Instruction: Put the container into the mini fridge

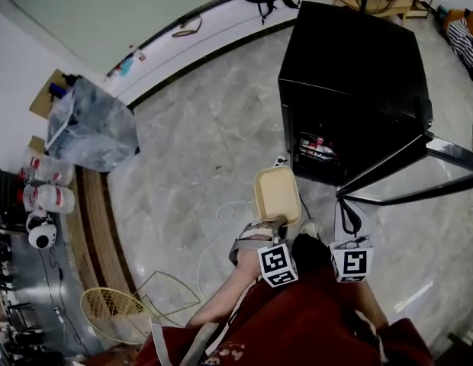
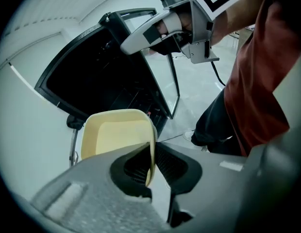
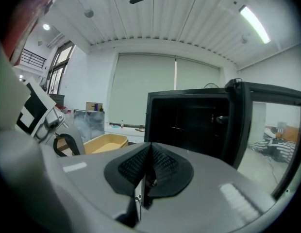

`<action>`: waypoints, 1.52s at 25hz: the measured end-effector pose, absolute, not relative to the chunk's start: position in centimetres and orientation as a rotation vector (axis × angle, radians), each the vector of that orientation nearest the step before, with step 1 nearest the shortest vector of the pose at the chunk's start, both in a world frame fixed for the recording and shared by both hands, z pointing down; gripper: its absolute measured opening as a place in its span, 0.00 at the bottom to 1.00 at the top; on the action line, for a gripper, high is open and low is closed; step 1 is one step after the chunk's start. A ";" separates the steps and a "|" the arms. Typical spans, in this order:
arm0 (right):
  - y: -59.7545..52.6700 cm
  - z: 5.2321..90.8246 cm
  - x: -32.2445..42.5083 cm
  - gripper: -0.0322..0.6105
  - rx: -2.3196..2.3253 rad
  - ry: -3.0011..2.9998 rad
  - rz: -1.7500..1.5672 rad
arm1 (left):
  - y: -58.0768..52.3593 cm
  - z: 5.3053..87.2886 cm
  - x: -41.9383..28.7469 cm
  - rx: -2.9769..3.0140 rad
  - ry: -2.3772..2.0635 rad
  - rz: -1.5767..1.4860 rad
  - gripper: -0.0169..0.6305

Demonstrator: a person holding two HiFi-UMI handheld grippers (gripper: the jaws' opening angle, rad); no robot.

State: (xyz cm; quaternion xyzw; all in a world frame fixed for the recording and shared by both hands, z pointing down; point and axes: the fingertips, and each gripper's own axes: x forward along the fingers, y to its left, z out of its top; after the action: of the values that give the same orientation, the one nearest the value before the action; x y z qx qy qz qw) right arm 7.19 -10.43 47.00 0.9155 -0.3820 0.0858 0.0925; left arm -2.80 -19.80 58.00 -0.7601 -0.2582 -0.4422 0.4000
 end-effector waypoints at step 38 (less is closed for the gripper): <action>0.0 51.1 18.5 0.05 3.016 -0.505 0.326 | -14.2 71.9 25.7 -1.653 -0.911 -0.950 0.08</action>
State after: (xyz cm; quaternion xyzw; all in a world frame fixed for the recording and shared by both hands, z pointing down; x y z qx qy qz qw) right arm 18.51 0.04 51.09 0.9802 -0.1640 0.1059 0.0331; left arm 25.72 -14.23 71.92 -0.6811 -0.3755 -0.3915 0.4918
